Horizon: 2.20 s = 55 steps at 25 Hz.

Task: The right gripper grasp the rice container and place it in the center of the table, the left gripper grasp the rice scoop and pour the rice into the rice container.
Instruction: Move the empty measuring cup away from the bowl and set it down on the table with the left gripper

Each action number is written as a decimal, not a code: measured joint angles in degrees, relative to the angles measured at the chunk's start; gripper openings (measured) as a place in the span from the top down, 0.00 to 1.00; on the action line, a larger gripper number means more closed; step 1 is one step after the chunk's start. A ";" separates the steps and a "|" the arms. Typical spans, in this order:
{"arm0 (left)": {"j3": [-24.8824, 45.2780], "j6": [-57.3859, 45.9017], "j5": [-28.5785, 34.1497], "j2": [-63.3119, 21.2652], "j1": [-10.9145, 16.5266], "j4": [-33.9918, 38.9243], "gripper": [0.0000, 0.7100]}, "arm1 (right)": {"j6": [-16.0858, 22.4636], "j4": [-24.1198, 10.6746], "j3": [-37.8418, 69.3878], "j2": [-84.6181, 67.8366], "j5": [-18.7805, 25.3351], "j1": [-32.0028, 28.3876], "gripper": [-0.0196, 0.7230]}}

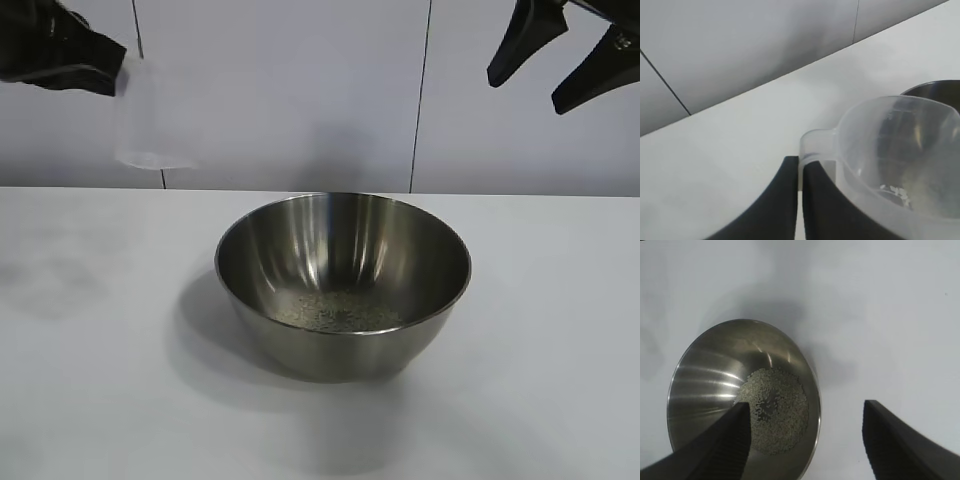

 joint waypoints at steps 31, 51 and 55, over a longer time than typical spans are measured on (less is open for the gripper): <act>-2.36 49.28 2.81 28.20 2.93 -2.56 0.99 | 0.00 0.00 0.00 0.00 -0.77 0.00 0.38; -2.36 50.75 -1.72 29.17 2.99 -3.22 0.63 | 0.00 0.00 0.00 0.00 -0.82 0.00 0.38; -2.36 50.75 -2.64 29.17 2.99 -3.22 0.54 | 0.00 0.00 0.00 0.00 -0.82 0.00 0.38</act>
